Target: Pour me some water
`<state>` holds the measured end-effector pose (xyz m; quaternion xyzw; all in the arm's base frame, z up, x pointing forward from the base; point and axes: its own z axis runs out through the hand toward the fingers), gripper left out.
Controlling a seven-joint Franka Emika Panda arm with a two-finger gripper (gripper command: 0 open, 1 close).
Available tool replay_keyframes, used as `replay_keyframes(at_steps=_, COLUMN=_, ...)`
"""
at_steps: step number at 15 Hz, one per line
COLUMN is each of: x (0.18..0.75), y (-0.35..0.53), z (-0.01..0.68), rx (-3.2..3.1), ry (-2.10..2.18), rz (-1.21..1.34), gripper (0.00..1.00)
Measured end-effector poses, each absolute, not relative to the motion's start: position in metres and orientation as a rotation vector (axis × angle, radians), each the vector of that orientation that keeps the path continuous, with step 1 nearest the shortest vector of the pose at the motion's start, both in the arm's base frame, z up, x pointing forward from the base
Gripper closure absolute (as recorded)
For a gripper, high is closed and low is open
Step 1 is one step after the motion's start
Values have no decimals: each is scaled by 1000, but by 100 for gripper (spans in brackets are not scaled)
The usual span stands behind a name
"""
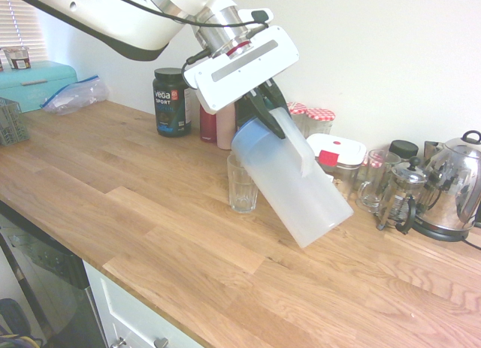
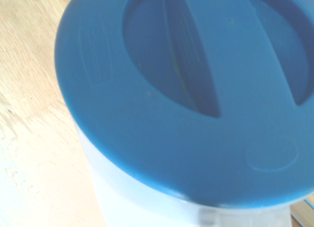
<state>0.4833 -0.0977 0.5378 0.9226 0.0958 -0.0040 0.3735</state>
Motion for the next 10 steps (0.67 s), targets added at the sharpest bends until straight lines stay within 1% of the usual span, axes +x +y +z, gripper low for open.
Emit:
replay_keyframes(at_steps=5, x=483, y=-98, z=538, rx=2373, ry=225, rz=-3, gripper=100)
replay_keyframes(at_steps=10, x=450, y=-144, z=584, rx=2648, ry=105, rz=154, gripper=100)
